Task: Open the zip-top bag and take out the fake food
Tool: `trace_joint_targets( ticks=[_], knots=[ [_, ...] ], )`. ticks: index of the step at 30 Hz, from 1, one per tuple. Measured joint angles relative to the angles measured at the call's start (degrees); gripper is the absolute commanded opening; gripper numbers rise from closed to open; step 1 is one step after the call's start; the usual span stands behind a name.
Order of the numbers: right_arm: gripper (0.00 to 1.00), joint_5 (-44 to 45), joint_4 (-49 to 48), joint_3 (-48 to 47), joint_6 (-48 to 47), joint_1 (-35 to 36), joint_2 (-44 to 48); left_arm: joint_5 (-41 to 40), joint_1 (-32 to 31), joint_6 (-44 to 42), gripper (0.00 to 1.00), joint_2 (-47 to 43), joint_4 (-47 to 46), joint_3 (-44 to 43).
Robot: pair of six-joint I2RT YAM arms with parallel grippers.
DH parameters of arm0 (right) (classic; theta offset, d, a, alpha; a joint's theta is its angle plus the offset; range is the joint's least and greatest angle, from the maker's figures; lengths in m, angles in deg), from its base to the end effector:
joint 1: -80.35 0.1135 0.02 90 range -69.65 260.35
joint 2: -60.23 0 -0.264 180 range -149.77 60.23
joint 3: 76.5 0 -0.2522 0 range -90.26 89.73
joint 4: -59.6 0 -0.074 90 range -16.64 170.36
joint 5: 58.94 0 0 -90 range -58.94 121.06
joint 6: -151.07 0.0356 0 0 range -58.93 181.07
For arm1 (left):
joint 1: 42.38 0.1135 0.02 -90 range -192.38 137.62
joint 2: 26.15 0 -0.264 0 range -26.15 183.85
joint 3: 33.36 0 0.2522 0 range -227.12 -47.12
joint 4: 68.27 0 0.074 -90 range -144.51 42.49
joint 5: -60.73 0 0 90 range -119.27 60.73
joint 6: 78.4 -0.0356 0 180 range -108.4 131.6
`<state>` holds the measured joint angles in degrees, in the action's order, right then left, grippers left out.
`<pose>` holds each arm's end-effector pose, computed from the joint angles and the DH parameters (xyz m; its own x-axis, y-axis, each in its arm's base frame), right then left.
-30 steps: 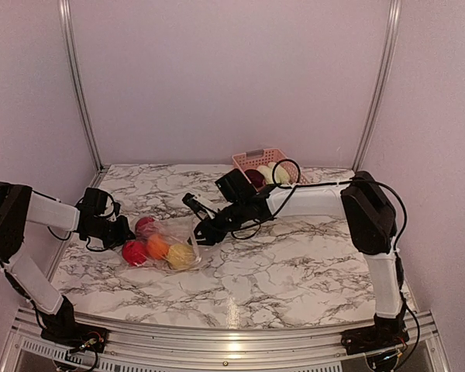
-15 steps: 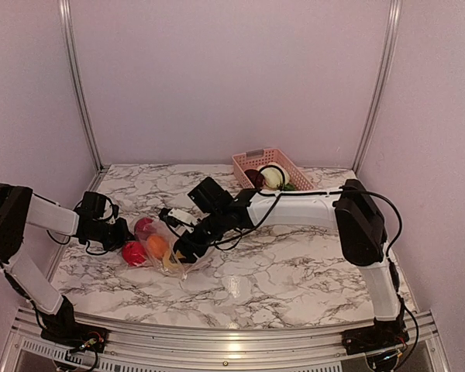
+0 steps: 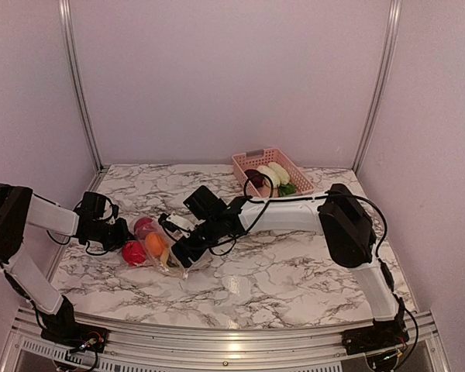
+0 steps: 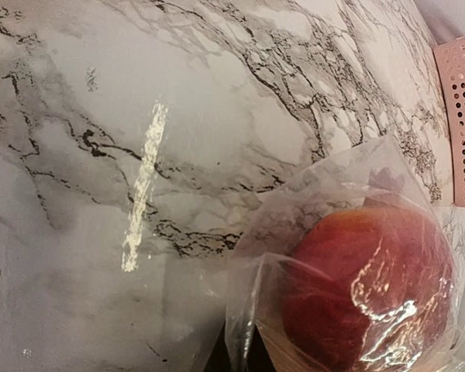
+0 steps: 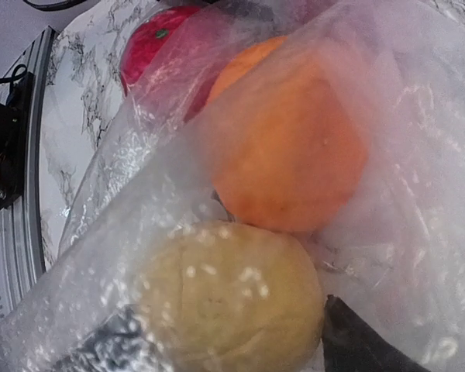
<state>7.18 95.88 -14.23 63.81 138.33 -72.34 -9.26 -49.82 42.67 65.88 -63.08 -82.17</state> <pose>0.2578 0.4394 0.1604 -0.4558 -0.6464 -0.6119 -0.8892 0.3006 0.3448 0.2805 -0.0489 0.1243 -0.8143 -0.3827 -0.4365 -0.0856 0.8228 -0.5618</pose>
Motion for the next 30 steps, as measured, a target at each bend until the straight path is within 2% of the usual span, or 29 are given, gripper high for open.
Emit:
trace_joint_targets(
  ticks=[2, 6, 10, 14, 22, 30],
  knots=[
    [0.81, 0.0, -0.2, -1.3, 0.3, 0.1, -1.2, 0.0, 0.0, 0.0, 0.00, 0.0, 0.0, 0.0],
    [0.81, 1.4, -0.3, -1.7, 0.2, 0.5, -2.8, 0.0, 0.0, 0.0, 0.00, 0.0, 0.0, 0.0],
    [0.69, 2.8, -0.1, -1.4, -0.5, 0.5, -3.4, 0.1, 0.0, -0.1, 0.00, 0.0, 0.0, 0.0],
    [0.65, 4.0, -0.1, -0.5, -1.1, 0.5, -2.6, 0.1, 0.0, -0.2, 0.00, 0.0, 0.1, 0.0],
    [0.65, 5.6, -1.3, 11.3, -1.2, -0.9, 7.4, 0.1, 0.0, -0.4, 0.00, 0.0, 0.2, -0.1],
    [0.68, 4.8, -3.9, 19.9, -0.6, -5.5, 17.0, 0.4, 0.5, -0.7, 0.00, 0.3, 0.8, -0.6]
  ],
)
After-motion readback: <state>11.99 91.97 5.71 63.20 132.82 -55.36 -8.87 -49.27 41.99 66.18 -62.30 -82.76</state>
